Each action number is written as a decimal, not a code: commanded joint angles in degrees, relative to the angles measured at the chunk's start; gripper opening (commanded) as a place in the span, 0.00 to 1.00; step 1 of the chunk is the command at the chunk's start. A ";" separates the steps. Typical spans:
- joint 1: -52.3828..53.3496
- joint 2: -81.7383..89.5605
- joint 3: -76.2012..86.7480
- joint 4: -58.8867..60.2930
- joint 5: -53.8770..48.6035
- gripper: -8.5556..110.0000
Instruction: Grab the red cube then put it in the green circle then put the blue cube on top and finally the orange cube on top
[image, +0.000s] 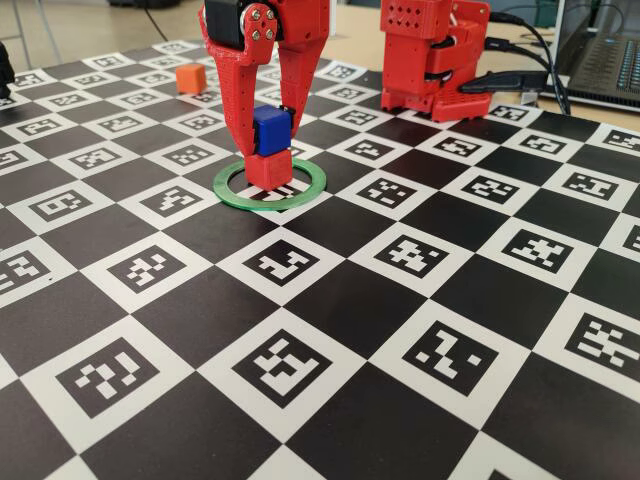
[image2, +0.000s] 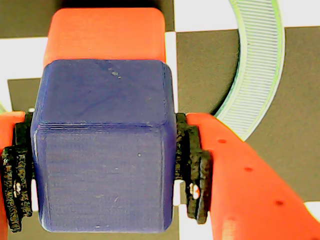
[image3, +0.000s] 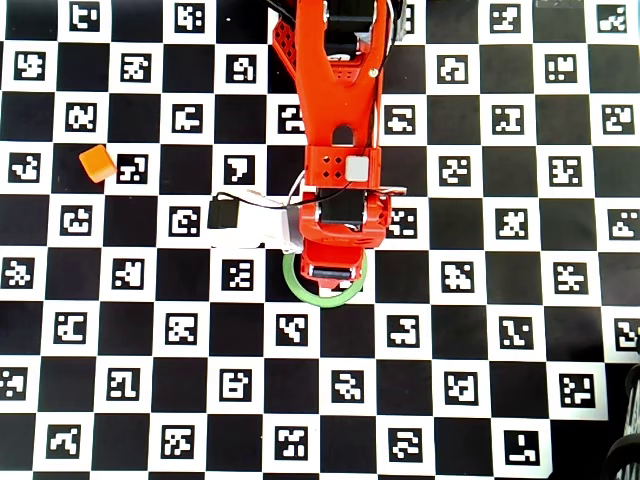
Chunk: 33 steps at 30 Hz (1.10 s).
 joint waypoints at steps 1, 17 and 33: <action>-0.44 2.11 -0.53 -0.62 0.09 0.13; 0.00 3.96 0.18 -0.79 0.44 0.39; 3.34 10.11 -16.26 21.80 -2.37 0.49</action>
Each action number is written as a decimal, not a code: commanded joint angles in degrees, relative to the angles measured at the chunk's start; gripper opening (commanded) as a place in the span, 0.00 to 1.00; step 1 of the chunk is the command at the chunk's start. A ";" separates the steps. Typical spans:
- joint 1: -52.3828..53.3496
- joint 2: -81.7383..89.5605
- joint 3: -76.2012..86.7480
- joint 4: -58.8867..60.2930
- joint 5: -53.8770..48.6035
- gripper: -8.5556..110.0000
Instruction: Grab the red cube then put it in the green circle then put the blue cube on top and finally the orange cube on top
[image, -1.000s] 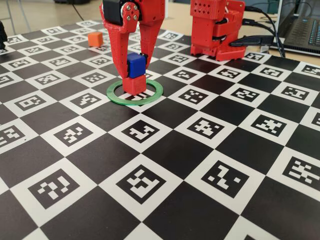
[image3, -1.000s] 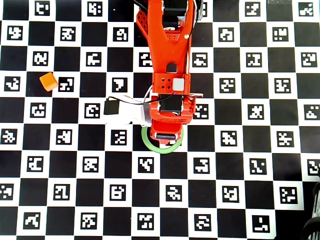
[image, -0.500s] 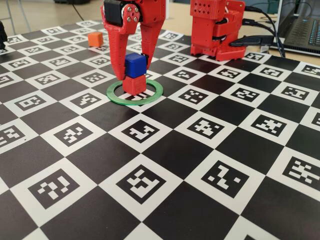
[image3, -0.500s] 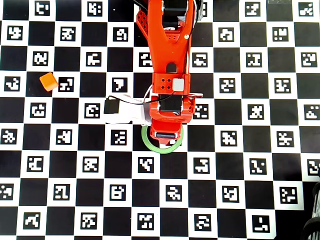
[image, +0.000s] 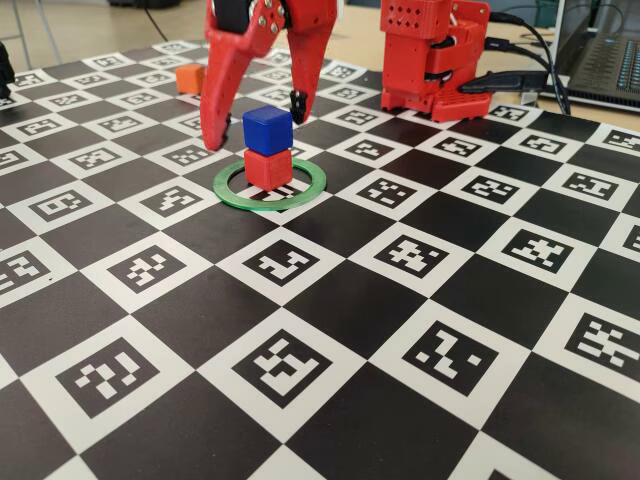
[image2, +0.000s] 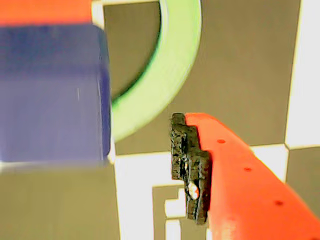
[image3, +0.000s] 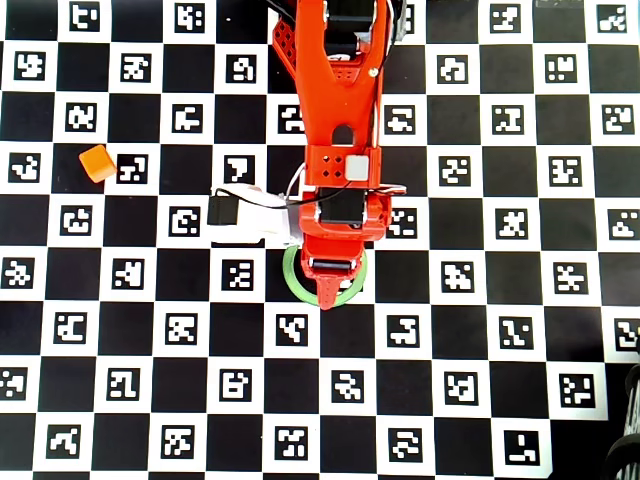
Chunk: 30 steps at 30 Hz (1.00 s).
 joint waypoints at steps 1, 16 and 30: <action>3.60 8.00 -7.91 5.98 -2.64 0.49; 48.25 8.26 -2.20 1.32 -35.16 0.46; 64.34 -2.90 -13.71 -2.20 -50.80 0.37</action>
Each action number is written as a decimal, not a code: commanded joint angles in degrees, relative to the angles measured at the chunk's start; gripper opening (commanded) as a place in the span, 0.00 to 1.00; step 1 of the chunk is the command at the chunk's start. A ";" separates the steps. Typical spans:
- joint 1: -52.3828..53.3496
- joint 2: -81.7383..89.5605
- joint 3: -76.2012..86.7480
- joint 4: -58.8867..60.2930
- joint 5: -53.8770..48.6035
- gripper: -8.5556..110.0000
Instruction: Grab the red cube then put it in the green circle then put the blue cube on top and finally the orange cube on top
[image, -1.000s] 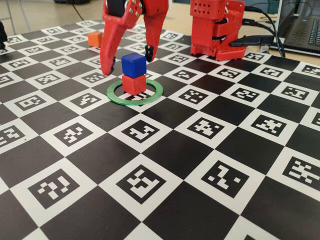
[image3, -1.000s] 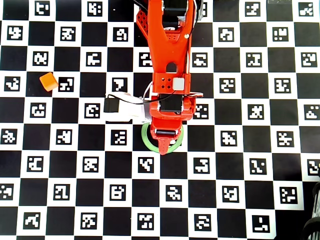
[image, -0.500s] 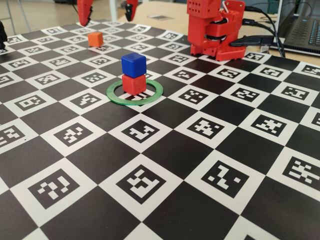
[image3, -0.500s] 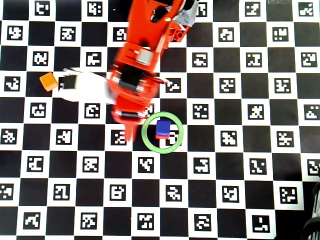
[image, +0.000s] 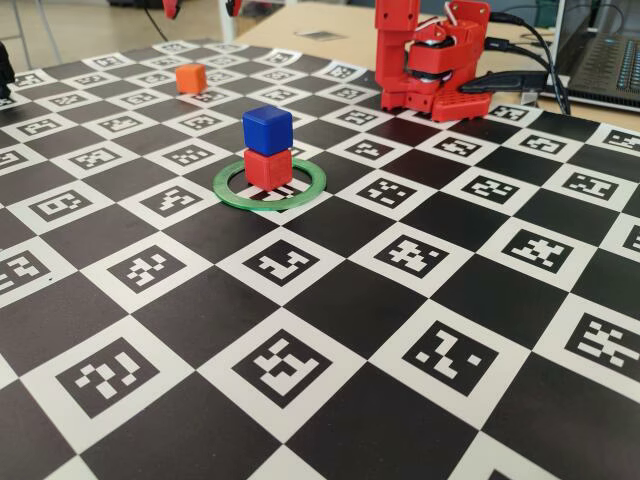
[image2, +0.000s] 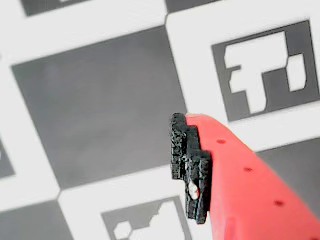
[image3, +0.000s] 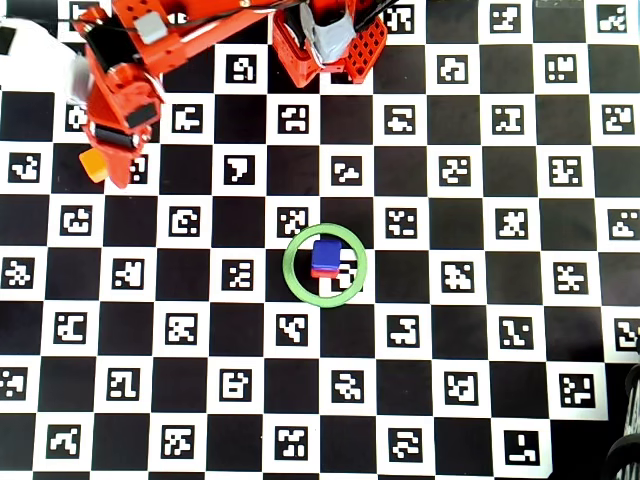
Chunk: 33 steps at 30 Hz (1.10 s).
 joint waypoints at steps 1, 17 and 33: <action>2.29 -1.49 -7.12 -3.34 -2.02 0.38; 4.57 -21.01 -23.47 -3.96 -10.37 0.46; 4.48 -24.26 -18.28 -9.84 -14.77 0.46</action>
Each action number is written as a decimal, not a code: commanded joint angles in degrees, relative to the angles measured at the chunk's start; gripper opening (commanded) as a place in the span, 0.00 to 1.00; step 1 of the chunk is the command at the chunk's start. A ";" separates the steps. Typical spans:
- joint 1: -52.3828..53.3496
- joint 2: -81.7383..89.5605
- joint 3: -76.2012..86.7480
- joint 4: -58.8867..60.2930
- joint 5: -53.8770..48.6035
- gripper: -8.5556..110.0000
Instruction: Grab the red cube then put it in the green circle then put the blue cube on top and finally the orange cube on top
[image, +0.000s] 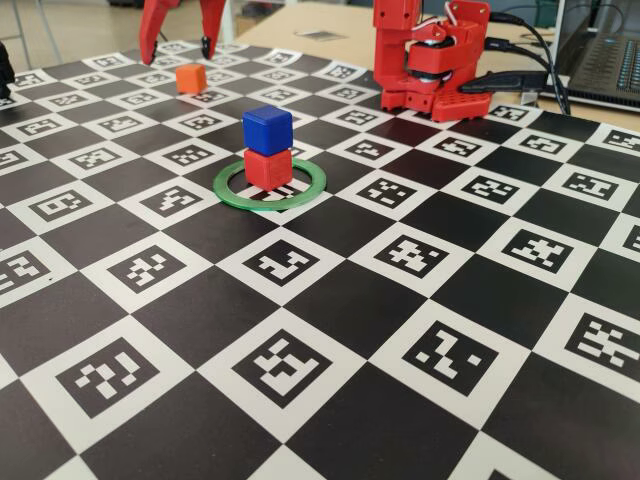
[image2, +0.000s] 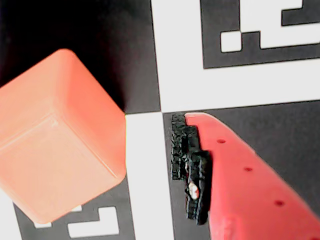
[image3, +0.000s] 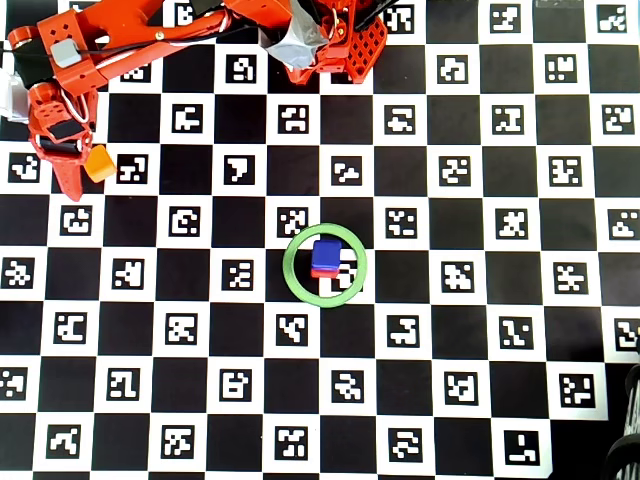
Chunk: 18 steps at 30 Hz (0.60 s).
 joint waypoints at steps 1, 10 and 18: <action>0.62 1.58 -0.44 -1.49 -0.44 0.46; 0.00 1.67 3.96 -4.39 -1.41 0.46; -0.35 1.67 5.89 -6.94 -3.60 0.45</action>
